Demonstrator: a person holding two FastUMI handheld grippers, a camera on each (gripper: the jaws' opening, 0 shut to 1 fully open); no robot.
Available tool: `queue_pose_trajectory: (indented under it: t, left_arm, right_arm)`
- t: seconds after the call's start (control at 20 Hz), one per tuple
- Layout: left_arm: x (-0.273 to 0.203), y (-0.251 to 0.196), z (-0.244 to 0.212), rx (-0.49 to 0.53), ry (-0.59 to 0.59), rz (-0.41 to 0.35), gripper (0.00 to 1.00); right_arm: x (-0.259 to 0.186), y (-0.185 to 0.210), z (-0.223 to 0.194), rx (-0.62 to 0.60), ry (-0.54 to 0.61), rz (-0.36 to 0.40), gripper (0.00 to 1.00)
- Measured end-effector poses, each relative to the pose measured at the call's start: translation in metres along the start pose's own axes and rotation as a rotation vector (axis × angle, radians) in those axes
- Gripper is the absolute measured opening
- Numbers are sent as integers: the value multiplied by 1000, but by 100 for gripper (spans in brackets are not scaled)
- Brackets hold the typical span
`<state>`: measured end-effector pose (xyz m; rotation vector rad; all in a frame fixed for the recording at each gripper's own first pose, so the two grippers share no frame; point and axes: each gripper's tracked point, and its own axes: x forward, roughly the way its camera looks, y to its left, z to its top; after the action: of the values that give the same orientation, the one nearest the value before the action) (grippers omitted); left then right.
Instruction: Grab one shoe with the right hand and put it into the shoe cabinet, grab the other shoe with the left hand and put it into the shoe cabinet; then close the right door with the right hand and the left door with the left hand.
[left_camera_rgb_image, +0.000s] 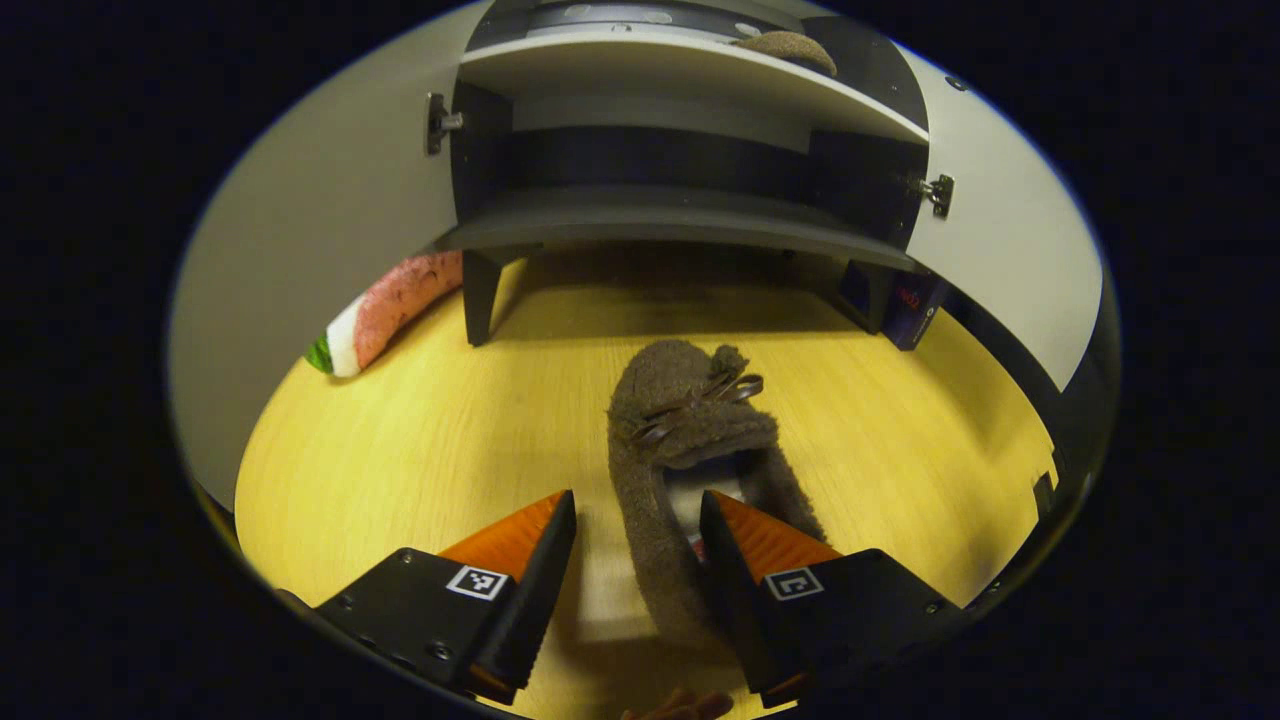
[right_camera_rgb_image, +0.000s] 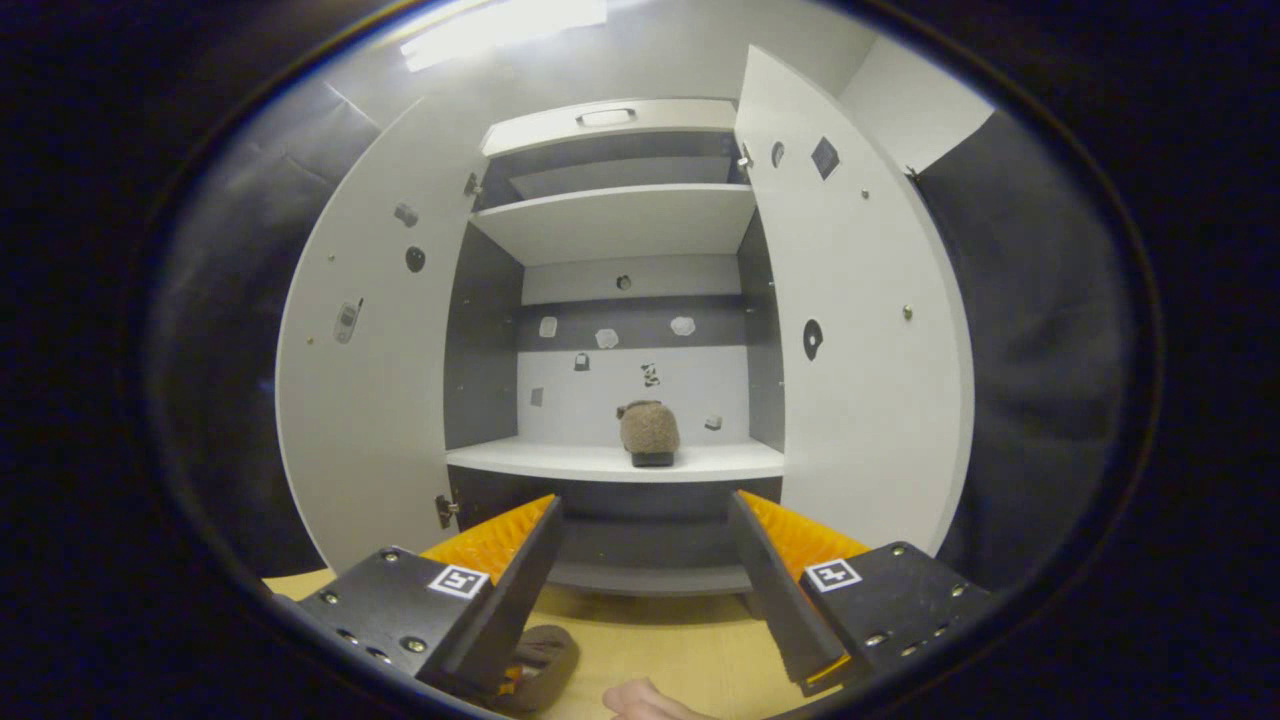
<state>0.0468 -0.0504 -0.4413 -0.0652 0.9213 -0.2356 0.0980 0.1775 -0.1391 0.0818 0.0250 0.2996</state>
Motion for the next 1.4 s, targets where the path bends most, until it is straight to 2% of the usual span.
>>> queue_pose_trajectory:
  t: [0.05, 0.15, 0.2, 0.25, 0.3, 0.4, 0.55, 0.65, 0.7, 0.9, 0.95, 1.0, 1.05, 1.15, 1.4]
  left_arm:
    - [1, -5, 2, -37, 4, -34, 76]
    - [4, -9, 0, -87, 37, -56, 55]
    - [5, -6, 0, -83, 32, -44, 41]
    - [5, -1, 0, -63, 39, -29, 37]
    - [4, 1, 2, -53, 35, -28, 16]
    - [-4, -3, -1, -35, 49, -34, 2]
    - [-22, -8, 8, 2, 8, -35, 1]
    - [-40, -14, 23, 16, -57, -46, 1]
    - [-50, -18, 33, 20, -96, -55, 1]
    - [-89, -16, 81, 9, -262, -35, 1]
    - [-99, -13, 96, 9, -309, -23, 3]
    - [-108, -12, 109, 10, -349, -12, 1]
    - [-118, -11, 123, 21, -392, -3, 1]
    - [-135, -12, 150, 40, -468, 12, 1]
    - [-165, -18, 207, 43, -589, 11, 1]
  right_arm:
    - [2, 0, -2, 0, 2, 2, 99]
    - [6, -3, -4, 18, -6, -12, 99]
    - [7, -6, -6, 33, -5, -18, 99]
    - [8, -7, -9, 51, 1, -22, 99]
    - [7, -8, -10, 69, 6, -20, 99]
    - [5, -7, -12, 101, 21, -6, 99]
    - [1, -9, -14, 108, 36, -4, 99]
    - [-4, -13, -15, 93, 38, -13, 94]
    - [-6, -15, -13, 88, 35, -18, 99]
    - [-17, -27, -4, 86, 8, -42, 95]
    - [-19, -30, -3, 88, 0, -46, 99]
    - [-22, -32, -1, 91, -6, -48, 99]
    - [-25, -34, -2, 95, -10, -47, 95]
    - [-29, -36, -4, 106, -15, -41, 99]
    - [-30, -45, -10, 116, -13, -36, 99]
